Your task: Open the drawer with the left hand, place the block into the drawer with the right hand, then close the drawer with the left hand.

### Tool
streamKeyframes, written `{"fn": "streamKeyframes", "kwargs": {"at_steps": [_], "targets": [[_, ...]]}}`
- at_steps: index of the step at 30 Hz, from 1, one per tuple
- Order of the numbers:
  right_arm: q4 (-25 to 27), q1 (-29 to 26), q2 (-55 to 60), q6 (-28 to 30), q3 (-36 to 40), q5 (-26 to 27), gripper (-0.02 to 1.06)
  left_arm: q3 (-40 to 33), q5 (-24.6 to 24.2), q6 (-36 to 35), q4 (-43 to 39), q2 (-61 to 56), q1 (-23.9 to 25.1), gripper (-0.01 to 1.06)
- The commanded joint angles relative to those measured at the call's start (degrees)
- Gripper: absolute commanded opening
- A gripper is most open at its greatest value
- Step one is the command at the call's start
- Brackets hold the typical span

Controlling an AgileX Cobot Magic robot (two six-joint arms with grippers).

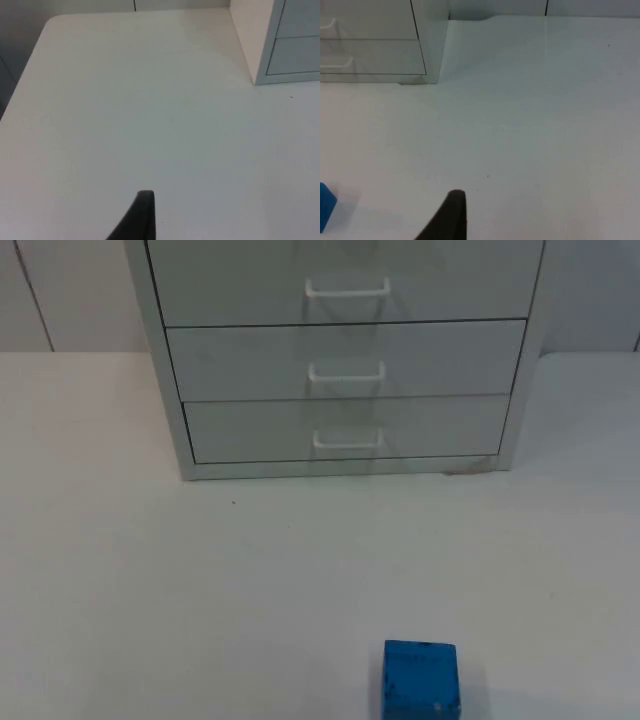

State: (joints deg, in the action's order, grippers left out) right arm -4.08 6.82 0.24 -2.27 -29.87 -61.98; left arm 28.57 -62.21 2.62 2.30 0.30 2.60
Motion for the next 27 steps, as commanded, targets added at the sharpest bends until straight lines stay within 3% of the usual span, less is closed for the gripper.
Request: {"fn": "streamKeyframes", "kwargs": {"at_steps": [1, 11, 15, 27], "targets": [[0.65, -0.31, 1.34, 0.06, -1.32, 1.82, 1.03, -0.22, 0.72, 0.16, 1.12, 0.68, 0.12, 1.05], [1.27, -0.31, 16.85, 0.06, -6.19, 7.98, 1.03, 2.61, 3.18, 0.16, 1.15, 13.29, 0.12, 1.05], [1.37, -0.31, 25.43, -0.06, -7.29, 12.92, 1.03, 3.85, 6.25, 0.16, 1.86, 21.84, 0.12, 1.05], [1.27, -0.31, 39.78, -0.06, -7.29, 15.31, 1.03, 3.85, 12.2, 0.16, 1.86, 36.82, 0.12, 1.05]]}}
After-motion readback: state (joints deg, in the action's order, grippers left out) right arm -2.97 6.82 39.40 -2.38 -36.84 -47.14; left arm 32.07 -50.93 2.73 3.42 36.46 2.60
